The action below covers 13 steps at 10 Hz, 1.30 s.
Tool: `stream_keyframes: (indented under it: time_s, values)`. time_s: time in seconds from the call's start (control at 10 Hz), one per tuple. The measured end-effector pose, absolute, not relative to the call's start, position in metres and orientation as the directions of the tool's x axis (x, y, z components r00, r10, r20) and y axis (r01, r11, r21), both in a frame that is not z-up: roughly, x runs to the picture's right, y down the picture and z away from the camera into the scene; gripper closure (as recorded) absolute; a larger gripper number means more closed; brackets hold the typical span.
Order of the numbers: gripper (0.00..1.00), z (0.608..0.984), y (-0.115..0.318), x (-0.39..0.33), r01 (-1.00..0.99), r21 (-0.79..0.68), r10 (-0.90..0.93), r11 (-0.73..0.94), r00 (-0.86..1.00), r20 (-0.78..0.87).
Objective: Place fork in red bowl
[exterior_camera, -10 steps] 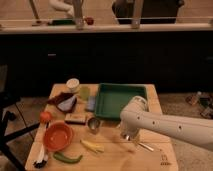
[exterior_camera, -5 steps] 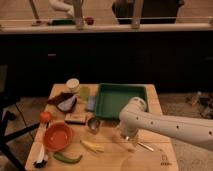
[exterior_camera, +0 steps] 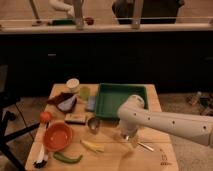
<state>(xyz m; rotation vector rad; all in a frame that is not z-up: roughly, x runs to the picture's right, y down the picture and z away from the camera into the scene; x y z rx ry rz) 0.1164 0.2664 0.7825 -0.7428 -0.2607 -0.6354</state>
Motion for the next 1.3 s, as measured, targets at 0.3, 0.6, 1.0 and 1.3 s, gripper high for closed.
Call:
stream_keyframes:
  time_s: [0.3, 0.6, 1.0, 1.3]
  values:
    - [0.20, 0.780, 0.269, 0.123, 0.537, -0.588, -0.385, 0.605, 0.843, 0.375]
    - [0.20, 0.780, 0.267, 0.127, 0.492, -0.586, -0.353, 0.644, 0.871, 0.343]
    - [0.20, 0.778, 0.271, 0.147, 0.377, -0.615, -0.257, 0.693, 0.926, 0.278]
    - [0.20, 0.774, 0.278, 0.161, 0.281, -0.599, -0.166, 0.750, 0.956, 0.240]
